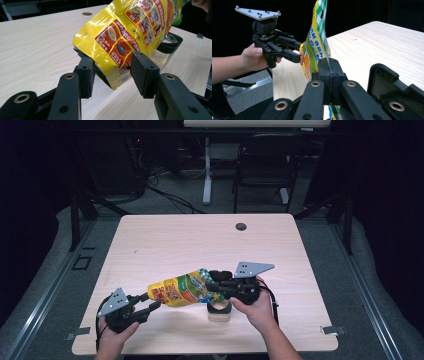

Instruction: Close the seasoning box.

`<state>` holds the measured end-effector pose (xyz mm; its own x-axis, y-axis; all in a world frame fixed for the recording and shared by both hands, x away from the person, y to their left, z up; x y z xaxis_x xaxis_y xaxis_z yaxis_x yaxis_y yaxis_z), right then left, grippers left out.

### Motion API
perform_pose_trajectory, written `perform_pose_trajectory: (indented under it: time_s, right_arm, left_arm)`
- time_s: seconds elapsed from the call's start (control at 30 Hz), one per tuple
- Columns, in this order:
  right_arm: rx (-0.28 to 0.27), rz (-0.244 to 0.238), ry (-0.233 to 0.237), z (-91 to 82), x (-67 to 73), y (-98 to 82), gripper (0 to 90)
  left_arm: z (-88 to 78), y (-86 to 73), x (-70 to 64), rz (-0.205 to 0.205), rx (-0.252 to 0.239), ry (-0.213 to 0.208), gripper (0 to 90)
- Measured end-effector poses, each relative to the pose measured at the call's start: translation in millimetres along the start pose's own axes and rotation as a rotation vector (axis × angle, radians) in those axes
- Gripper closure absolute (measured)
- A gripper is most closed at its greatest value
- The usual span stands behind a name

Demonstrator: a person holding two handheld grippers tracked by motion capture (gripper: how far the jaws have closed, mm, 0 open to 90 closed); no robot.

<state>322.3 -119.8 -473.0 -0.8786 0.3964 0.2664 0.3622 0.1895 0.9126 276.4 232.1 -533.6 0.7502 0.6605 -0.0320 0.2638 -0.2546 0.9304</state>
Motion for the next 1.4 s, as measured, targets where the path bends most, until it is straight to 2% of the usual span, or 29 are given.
perform_pose_trajectory:
  time_s: [0.23,0.33,0.37,0.43,0.5,0.67,0.8,0.83,0.87,1.23,1.4]
  right_arm:
    - [-0.002,-0.004,-0.005,3.0,0.4,0.9,90.0]
    - [-0.001,-0.005,-0.009,3.9,0.5,1.5,90.0]
    - [0.0,-0.004,-0.015,4.1,0.6,1.9,90.0]
    - [0.004,-0.009,-0.018,4.8,0.5,2.8,90.0]
    - [0.01,-0.012,-0.018,6.3,1.2,3.9,90.0]
    - [0.037,-0.025,-0.033,10.8,3.4,6.8,90.0]
    - [0.072,-0.043,-0.045,16.6,6.6,9.6,90.0]
    - [0.083,-0.052,-0.052,18.5,7.8,10.6,90.0]
    - [0.08,-0.049,-0.052,19.3,8.5,11.4,90.0]
    - [0.121,-0.089,-0.059,23.6,15.3,23.8,90.0]
    - [0.126,-0.087,-0.049,25.9,16.6,26.5,90.0]
  left_arm:
    - [1.0,-2.9,1.7,0.004,0.015,0.002,55.3]
    - [-1.3,-3.3,3.8,0.015,0.031,0.02,55.0]
    - [-3.7,-3.2,5.7,0.014,0.044,0.008,54.8]
    - [-7.2,-3.7,8.8,0.008,0.031,0.036,54.6]
    - [-12.2,-3.1,13.1,0.0,0.037,0.033,54.4]
    - [-19.4,-1.7,18.9,-0.012,0.009,0.056,54.1]
    - [-19.2,-1.7,17.7,-0.01,0.014,0.058,54.2]
    - [-18.0,-2.0,16.8,-0.009,0.002,0.073,54.1]
    - [-18.6,-1.7,17.3,-0.004,0.013,0.055,54.1]
    - [-17.7,-1.6,16.6,-0.006,0.014,0.06,52.8]
    - [-15.4,-2.3,15.5,0.006,0.023,0.056,52.8]
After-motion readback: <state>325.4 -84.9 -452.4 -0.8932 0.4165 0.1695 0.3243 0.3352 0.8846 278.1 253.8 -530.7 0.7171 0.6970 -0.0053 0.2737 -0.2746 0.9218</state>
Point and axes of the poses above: each handheld gripper's, and its own axes: z roughly forward along the jaws, y roughly out of its top, x roughly to its left, the point moved 1 cm from there along z, roughly forward along the jaws, and after that the axes turned 4 degrees about z, right-handed, at the moved point
